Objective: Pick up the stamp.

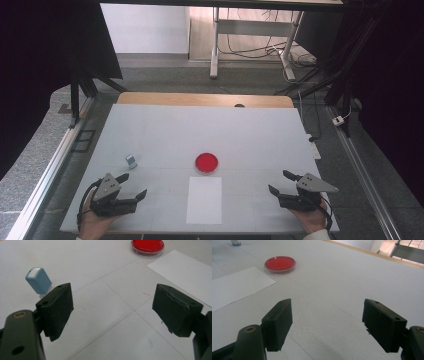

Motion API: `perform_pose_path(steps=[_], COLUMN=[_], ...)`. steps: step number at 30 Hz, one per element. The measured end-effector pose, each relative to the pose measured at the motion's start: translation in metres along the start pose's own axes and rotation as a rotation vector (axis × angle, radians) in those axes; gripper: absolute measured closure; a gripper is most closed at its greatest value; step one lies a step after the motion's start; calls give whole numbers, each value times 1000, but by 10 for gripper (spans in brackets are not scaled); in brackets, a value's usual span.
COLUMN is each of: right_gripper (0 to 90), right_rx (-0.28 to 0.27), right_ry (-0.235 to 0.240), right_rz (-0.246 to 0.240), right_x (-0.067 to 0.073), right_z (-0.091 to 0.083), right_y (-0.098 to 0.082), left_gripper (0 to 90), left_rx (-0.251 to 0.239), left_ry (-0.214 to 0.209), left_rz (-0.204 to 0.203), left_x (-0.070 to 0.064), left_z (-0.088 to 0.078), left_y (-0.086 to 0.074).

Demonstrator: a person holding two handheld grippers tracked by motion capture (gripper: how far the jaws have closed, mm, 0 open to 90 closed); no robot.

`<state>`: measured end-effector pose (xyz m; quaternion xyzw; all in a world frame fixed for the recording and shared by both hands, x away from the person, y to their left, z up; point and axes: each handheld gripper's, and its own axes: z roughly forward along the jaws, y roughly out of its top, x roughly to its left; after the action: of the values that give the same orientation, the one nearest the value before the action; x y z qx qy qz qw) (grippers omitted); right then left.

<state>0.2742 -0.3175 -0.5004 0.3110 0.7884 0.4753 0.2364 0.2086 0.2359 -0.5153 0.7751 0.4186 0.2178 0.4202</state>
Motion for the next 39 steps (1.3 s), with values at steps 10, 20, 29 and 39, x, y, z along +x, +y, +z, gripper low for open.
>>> perform_pose_path(steps=[10, 20, 29, 39], right_gripper=[242, 246, 248, 255], right_rx=[8, 19, 25, 24], right_ry=[12, 2, 10, -5], right_rz=[-9, -23, -13, -12], right_x=[4, 3, 2, 1], right_z=[14, 10, 14, 11], right_y=[7, 3, 3, 2], left_gripper=[177, 183, 187, 197], left_rx=[5, 3, 14, 3], left_ry=[-12, -2, -13, -19], left_rz=[6, 20, 26, 26], left_x=[2, -6, -6, -5], left_z=[3, 2, 10, 8], left_y=[0, 3, 8, 13])
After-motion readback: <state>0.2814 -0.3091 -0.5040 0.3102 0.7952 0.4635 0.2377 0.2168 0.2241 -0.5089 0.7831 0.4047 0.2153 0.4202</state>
